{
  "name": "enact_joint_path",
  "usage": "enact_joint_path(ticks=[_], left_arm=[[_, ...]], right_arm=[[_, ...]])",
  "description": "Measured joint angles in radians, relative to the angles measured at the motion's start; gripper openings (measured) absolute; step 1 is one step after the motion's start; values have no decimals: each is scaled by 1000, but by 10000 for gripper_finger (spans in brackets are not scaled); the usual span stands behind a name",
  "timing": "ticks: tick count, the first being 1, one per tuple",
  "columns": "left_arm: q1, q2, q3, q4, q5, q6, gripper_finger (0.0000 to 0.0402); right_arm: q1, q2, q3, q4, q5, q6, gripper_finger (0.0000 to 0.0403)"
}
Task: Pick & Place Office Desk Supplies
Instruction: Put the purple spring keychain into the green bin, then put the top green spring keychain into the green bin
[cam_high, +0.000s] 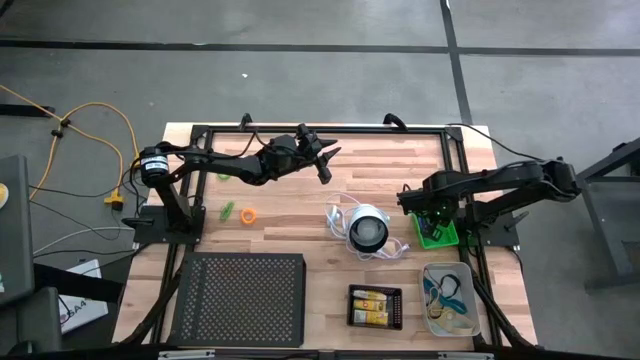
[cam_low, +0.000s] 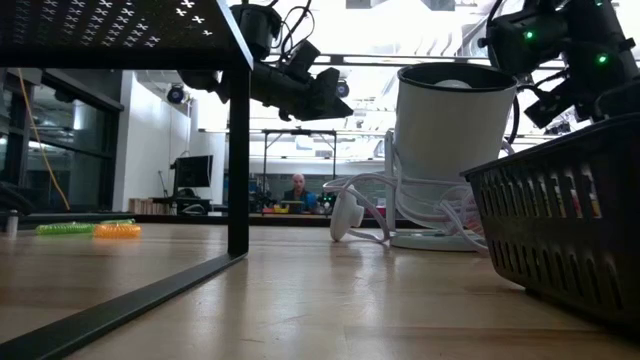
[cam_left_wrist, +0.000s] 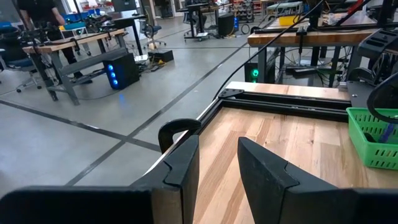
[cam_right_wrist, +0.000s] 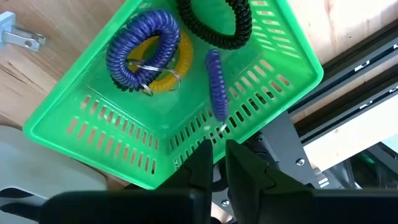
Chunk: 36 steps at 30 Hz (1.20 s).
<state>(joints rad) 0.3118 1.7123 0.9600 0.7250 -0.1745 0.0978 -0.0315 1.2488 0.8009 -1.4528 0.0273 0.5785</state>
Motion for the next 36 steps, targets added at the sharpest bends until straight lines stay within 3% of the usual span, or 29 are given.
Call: enact_joint_path(ticks=[12, 16, 29, 36], left_arm=[[0, 0, 0, 0, -1, 0, 107], [-4, -4, 0, -1, -6, -24, 107], [-7, -6, 0, -101, -7, -19, 107], [-1, -97, -1, -334, -6, -9, 107]], right_arm=[[0, 0, 0, 10, 5, 0, 64], [-17, -7, 0, 84, 84, -36, 63], [-298, -13, 0, 463, 100, -360, 68], [-439, -13, 0, 721, 19, -548, 68]])
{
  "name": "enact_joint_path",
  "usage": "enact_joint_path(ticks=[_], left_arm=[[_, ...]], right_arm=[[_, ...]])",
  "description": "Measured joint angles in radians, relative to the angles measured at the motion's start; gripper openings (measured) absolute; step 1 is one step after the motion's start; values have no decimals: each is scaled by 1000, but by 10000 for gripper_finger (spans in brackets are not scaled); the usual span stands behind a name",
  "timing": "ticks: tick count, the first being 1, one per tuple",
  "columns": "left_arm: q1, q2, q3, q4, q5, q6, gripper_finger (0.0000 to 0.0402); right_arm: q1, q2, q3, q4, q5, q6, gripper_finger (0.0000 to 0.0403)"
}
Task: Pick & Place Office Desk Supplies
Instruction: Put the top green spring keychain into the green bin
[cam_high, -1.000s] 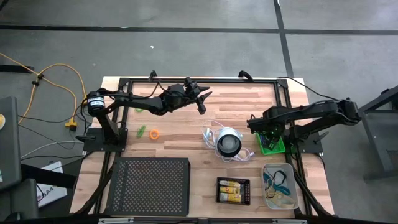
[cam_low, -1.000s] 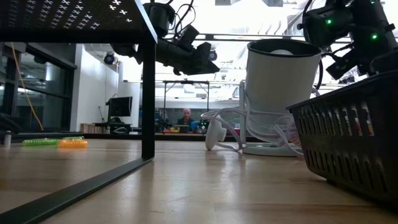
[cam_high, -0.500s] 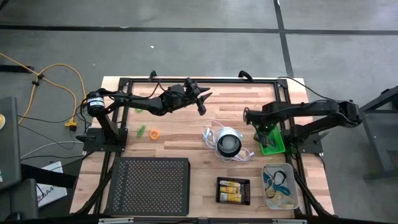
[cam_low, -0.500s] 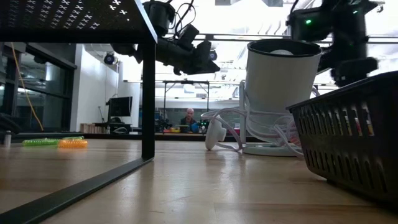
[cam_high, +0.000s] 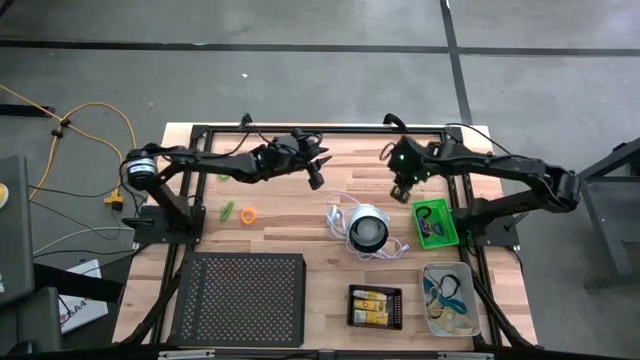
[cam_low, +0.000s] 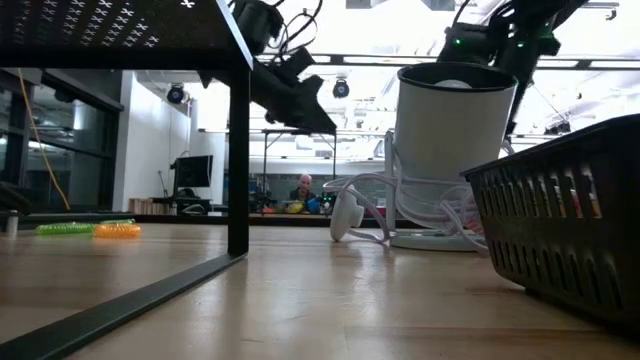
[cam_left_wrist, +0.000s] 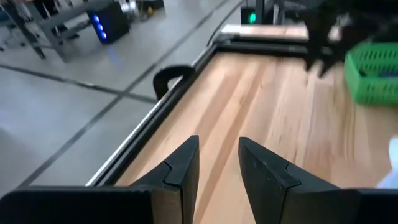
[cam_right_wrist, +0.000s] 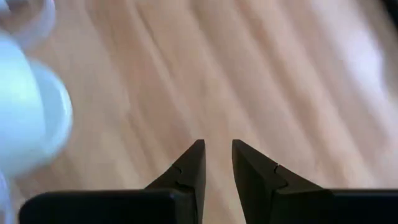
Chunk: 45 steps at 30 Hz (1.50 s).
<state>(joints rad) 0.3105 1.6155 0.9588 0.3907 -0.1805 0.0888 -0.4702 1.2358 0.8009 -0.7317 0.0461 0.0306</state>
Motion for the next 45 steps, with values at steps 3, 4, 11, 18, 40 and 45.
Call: enact_joint_path(ticks=[3, 4, 11, 18, 40, 45], left_arm=[[4, -71, 0, -130, 0, 31, 107], [9, -97, 0, -168, 0, 40, 107], [58, -273, 0, -557, 1, 5, 107], [133, -330, 0, -833, 0, -78, 107], [245, -326, -133, -1136, -35, -466, 107], [252, -326, -144, -1269, -145, -612, 107]], right_arm=[[-47, 0, 0, 135, -58, -64, 68], [-59, 0, 0, 178, -74, -82, 68], [-108, 0, 0, 432, -98, -137, 68], [-108, 0, 0, 518, -99, -149, 68], [-108, 0, 0, 520, -102, -80, 67], [-108, 0, 0, 519, -102, -80, 68]])
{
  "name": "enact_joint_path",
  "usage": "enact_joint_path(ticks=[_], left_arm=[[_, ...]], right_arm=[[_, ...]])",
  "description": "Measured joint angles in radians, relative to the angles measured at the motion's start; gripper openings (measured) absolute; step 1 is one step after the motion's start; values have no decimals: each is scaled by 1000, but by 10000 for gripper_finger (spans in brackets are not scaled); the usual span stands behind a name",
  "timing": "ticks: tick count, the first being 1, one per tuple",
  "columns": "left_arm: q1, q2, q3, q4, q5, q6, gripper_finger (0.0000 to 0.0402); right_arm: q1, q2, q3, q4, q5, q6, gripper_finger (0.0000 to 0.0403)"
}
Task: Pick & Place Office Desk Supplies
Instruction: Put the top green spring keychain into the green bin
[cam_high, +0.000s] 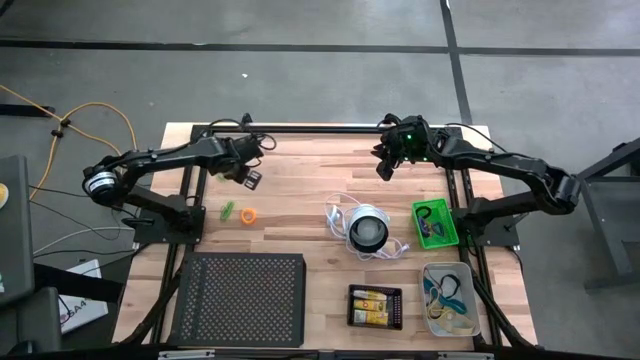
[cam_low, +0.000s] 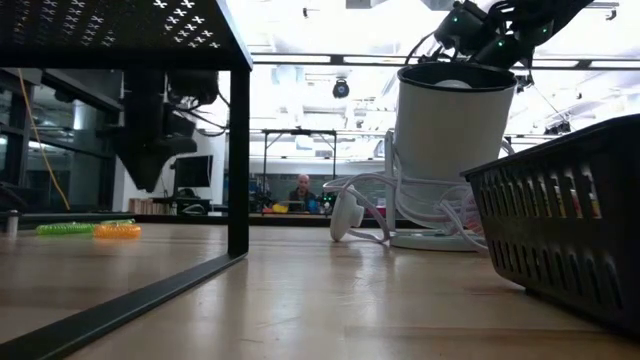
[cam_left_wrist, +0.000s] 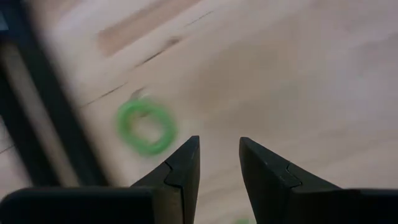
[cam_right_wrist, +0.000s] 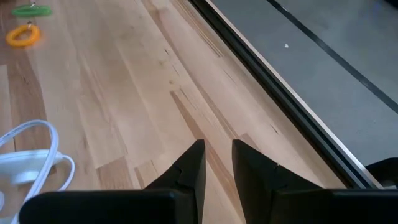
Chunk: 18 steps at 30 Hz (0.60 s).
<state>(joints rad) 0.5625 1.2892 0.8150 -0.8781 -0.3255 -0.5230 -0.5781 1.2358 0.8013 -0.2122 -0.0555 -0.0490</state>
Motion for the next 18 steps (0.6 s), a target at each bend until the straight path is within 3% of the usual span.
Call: enact_joint_path(ticks=[6, 18], left_arm=[[10, 0, -16, -29, -66, -24, 107], [159, 0, -174, 118, 1, 46, 107]], right_arm=[[0, 0, 0, 0, 0, 0, 67], [0, 0, 0, 1, 0, 0, 68]])
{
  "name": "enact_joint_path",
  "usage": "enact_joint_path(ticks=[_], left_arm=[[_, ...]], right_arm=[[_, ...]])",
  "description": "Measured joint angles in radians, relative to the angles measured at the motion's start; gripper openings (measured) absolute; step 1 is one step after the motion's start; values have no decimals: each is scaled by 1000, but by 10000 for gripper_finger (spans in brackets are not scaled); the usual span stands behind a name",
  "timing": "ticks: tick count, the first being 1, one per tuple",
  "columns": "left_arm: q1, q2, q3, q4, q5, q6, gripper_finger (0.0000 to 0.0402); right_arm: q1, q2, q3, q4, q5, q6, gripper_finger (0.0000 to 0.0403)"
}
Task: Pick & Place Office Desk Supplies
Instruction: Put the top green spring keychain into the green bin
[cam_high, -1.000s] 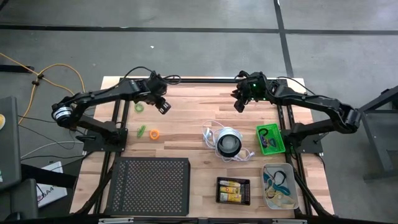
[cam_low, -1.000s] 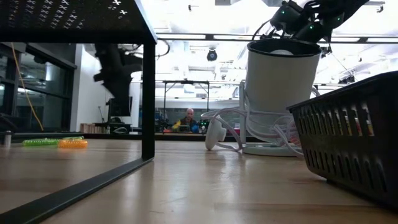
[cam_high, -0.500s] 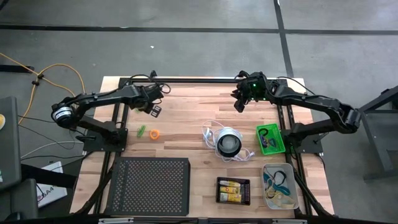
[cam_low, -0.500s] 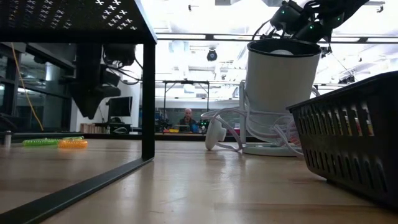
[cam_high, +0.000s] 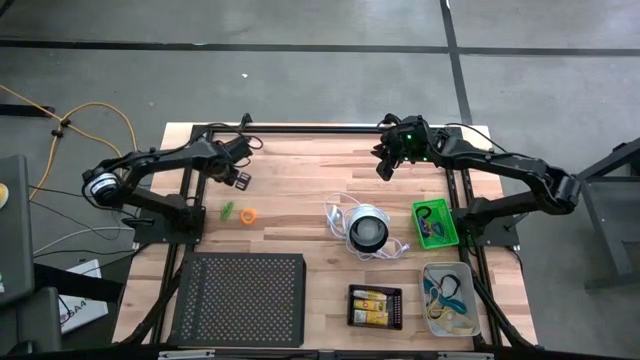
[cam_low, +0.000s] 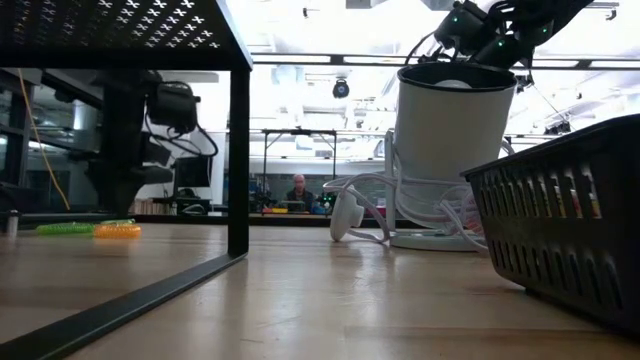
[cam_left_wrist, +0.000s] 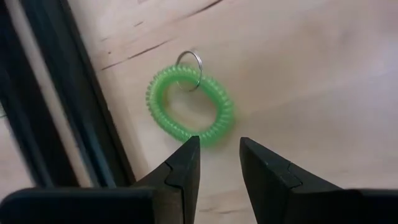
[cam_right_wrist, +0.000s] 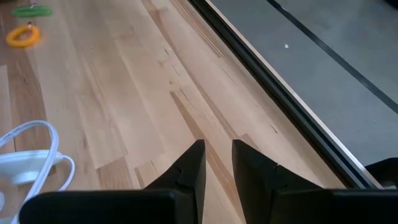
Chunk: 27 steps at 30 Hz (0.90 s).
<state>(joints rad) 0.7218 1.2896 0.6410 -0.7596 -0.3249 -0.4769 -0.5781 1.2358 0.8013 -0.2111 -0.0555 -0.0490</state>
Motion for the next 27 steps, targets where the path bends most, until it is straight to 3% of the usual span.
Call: enact_joint_path(ticks=[14, 21, 27], left_arm=[[171, 75, -32, 138, 145, 227, 107], [159, 79, -32, 140, 137, 225, 101], [159, 79, -33, 143, 142, 217, 72]], right_arm=[[0, 0, 0, 3, 0, 0, 68], [0, 0, 0, 6, 0, 0, 67], [0, 0, 0, 6, 0, 0, 67]])
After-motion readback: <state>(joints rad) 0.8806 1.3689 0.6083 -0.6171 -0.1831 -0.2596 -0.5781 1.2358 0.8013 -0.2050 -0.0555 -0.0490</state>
